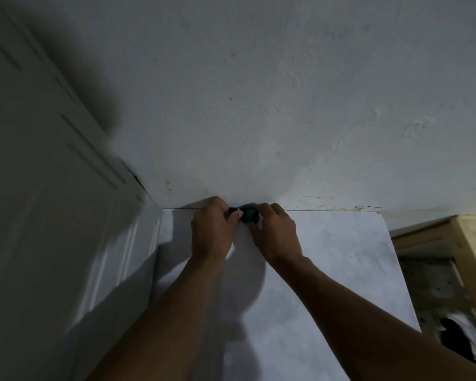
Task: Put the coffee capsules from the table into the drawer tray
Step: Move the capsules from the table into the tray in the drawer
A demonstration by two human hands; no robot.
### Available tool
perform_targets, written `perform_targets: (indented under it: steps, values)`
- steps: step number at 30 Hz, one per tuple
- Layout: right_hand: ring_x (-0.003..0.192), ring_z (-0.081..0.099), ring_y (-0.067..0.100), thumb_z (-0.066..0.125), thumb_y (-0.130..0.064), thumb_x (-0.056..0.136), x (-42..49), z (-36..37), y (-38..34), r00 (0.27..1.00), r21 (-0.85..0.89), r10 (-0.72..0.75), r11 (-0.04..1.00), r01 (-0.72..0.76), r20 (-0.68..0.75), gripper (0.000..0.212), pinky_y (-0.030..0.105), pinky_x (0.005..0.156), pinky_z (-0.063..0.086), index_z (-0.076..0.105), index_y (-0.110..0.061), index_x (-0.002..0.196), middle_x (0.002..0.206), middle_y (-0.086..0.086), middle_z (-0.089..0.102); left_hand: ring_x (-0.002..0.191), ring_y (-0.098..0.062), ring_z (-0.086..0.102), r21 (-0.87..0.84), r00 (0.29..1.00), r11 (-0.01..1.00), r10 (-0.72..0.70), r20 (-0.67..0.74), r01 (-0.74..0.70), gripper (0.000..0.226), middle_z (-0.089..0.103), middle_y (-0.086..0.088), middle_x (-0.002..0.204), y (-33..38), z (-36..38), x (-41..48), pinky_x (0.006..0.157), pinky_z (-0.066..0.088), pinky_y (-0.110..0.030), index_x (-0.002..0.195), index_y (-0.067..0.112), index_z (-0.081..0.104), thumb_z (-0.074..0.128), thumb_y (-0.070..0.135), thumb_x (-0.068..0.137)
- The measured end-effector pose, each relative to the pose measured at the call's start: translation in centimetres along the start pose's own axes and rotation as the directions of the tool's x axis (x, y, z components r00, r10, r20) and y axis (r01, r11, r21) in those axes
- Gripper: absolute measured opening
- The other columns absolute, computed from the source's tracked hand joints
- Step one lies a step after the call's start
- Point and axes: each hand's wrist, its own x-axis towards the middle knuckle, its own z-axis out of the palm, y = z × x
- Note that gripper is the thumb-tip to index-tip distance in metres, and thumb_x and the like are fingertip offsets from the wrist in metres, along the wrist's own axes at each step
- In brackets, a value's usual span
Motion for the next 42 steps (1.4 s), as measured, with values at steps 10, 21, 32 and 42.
perform_targets:
  steps: [10, 21, 32, 42]
  values:
    - [0.099, 0.06, 0.025, 0.062, -0.019, 0.088, 0.1, 0.5, 0.4, 1.0, 0.062, 0.008, 0.998, -0.008, -0.007, 0.027, 0.029, 0.085, 0.048, 0.061, -0.015, 0.115, 0.113, 0.008, 0.065, 0.081, -0.025, 0.067, -0.09, 0.998, 0.996, -0.016, -0.068, 0.01, 0.025, 0.071, -0.007, 0.083, -0.6, 0.7, 0.0, 0.072, 0.054, -0.034, 0.085, 0.012, 0.057, 0.077, 0.024, 0.076]
    - [0.071, 0.051, 0.026, 0.065, -0.015, 0.077, -5.2, -4.3, -0.4, 0.997, 0.018, -0.06, 0.998, 0.061, -0.04, 0.019, 0.03, 0.059, 0.039, 0.049, -0.009, 0.087, 0.084, 0.005, 0.061, 0.082, -0.011, 0.066, -0.257, 1.0, 0.966, 0.023, -0.018, -0.026, 0.047, 0.07, 0.0, 0.099, 1.7, -1.9, -5.9, 0.073, 0.051, -0.021, 0.115, 0.018, 0.056, 0.077, 0.02, 0.073]
    - [0.088, 0.059, 0.027, 0.064, -0.018, 0.08, -13.5, -11.4, -2.6, 0.98, 0.024, -0.139, 0.989, 0.144, -0.143, 0.037, 0.026, 0.074, 0.043, 0.061, -0.01, 0.116, 0.108, 0.007, 0.055, 0.09, -0.018, 0.06, -0.085, 0.975, 0.972, 0.212, -0.066, -0.218, 0.043, 0.066, -0.01, 0.106, 4.4, -7.7, -14.3, 0.077, 0.044, -0.024, 0.115, 0.008, 0.065, 0.074, 0.014, 0.074]
    - [0.086, 0.059, 0.023, 0.062, -0.022, 0.083, -22.2, -13.2, -6.0, 0.951, -0.016, -0.27, 0.962, 0.271, -0.151, 0.029, 0.024, 0.07, 0.039, 0.062, -0.018, 0.111, 0.099, 0.006, 0.061, 0.102, -0.018, 0.059, -0.062, 0.948, 0.955, 0.278, -0.154, -0.29, 0.046, 0.064, -0.003, 0.113, 2.5, -13.8, -22.9, 0.088, 0.043, -0.021, 0.116, 0.018, 0.065, 0.079, 0.01, 0.072]
